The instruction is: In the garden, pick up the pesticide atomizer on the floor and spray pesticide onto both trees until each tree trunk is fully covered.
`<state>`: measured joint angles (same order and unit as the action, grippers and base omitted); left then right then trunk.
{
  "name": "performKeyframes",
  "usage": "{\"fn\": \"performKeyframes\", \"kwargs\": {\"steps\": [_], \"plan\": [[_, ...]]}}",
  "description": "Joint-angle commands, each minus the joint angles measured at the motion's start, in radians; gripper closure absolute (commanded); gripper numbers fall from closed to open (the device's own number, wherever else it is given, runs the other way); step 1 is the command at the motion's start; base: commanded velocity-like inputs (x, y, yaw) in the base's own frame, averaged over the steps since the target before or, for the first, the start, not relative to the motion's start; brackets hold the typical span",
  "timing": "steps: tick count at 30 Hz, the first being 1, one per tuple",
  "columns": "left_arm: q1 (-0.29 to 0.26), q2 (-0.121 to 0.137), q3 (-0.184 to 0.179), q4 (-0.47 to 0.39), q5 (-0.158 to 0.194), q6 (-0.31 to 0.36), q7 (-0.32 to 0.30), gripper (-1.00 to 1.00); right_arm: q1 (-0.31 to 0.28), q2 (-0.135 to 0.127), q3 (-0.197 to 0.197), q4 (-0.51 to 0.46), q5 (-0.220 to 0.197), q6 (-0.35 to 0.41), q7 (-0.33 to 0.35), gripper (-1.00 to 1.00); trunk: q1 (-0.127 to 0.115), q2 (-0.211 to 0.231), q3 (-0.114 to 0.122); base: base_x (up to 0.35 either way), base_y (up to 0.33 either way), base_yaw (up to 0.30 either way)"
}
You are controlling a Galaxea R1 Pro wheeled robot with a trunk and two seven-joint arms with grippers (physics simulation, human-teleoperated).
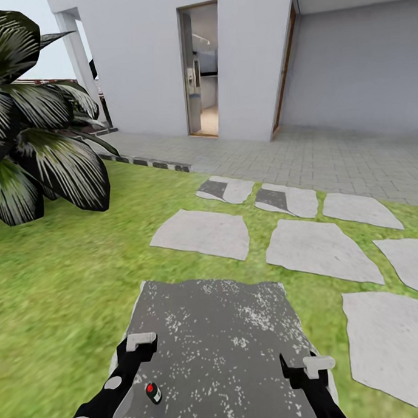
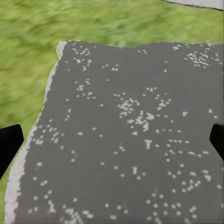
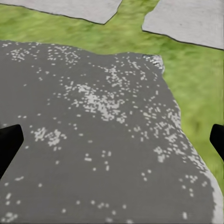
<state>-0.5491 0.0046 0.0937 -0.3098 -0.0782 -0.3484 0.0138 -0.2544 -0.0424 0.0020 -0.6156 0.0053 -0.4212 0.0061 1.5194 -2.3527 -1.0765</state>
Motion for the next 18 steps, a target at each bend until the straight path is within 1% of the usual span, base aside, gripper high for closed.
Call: {"fn": "performKeyframes", "kwargs": {"steps": [1, 3, 6, 7, 8, 9, 10, 12, 13, 16, 18], "plan": [[0.000, 0.000, 0.000, 0.000, 0.000, 0.000, 0.000, -1.00, 0.000, 0.000, 0.000, -0.004, 0.000, 0.000, 0.000, -1.00, 0.004, -0.007, -0.003, 0.000, 0.000, 0.000], [0.000, 0.000, 0.000, 0.000, 0.000, 0.000, 0.000, -1.00, 0.000, 0.000, 0.000, -0.032, 0.000, 0.000, 0.000, -1.00, 0.012, -0.021, -0.009, 0.000, 0.000, 0.000], [0.000, -0.001, 0.000, 0.000, 0.000, 0.000, 0.000, -1.00, 0.000, 0.000, 0.000, -0.110, -0.001, 0.001, 0.003, -1.00, 0.023, -0.042, -0.019, 0.000, 0.000, 0.000], [0.000, -0.001, 0.000, 0.000, 0.000, 0.000, 0.000, -1.00, 0.000, 0.000, 0.000, -0.151, -0.001, 0.003, 0.003, -1.00, 0.027, -0.049, -0.022, 0.000, 0.000, 0.000], [0.000, -0.001, 0.000, 0.000, 0.000, 0.000, 0.000, -1.00, 0.000, 0.000, 0.000, -0.214, -0.001, 0.015, 0.003, -1.00, 0.031, -0.056, -0.025, 0.000, 0.000, 0.000], [0.000, -0.001, 0.000, 0.000, -0.001, 0.000, 0.000, -1.00, 0.000, 0.000, 0.000, -0.253, -0.001, 0.041, 0.003, -1.00, 0.035, -0.063, -0.028, 0.000, 0.000, 0.000], [0.000, -0.001, 0.000, 0.000, -0.001, 0.000, 0.000, -1.00, 0.000, -0.001, 0.001, -0.288, -0.001, 0.087, 0.003, -1.00, 0.038, -0.070, -0.031, 0.000, 0.000, 0.000], [0.000, -0.002, -0.001, 0.000, -0.001, 0.000, 0.000, -1.00, 0.000, -0.001, 0.000, -0.346, -0.002, 0.231, 0.003, -1.00, 0.046, -0.084, -0.038, 0.000, 0.000, 0.000], [0.000, -0.002, -0.001, 0.000, -0.001, 0.000, -0.001, -1.00, 0.000, -0.001, 0.000, -0.356, -0.002, 0.270, 0.004, -1.00, 0.050, -0.091, -0.041, 0.000, 0.000, 0.000], [0.000, -0.002, -0.002, 0.000, -0.001, 0.000, 0.000, -1.00, 0.000, -0.001, -0.004, -0.387, -0.002, 0.476, 0.006, -1.00, 0.061, -0.112, -0.050, 0.000, 0.000, 0.000], [0.000, -0.002, -0.002, 0.000, -0.001, 0.000, 0.000, -1.00, 0.000, -0.001, -0.005, -0.389, -0.002, 0.489, 0.006, -1.00, 0.069, -0.126, -0.056, 0.000, 0.000, 0.000]]}}
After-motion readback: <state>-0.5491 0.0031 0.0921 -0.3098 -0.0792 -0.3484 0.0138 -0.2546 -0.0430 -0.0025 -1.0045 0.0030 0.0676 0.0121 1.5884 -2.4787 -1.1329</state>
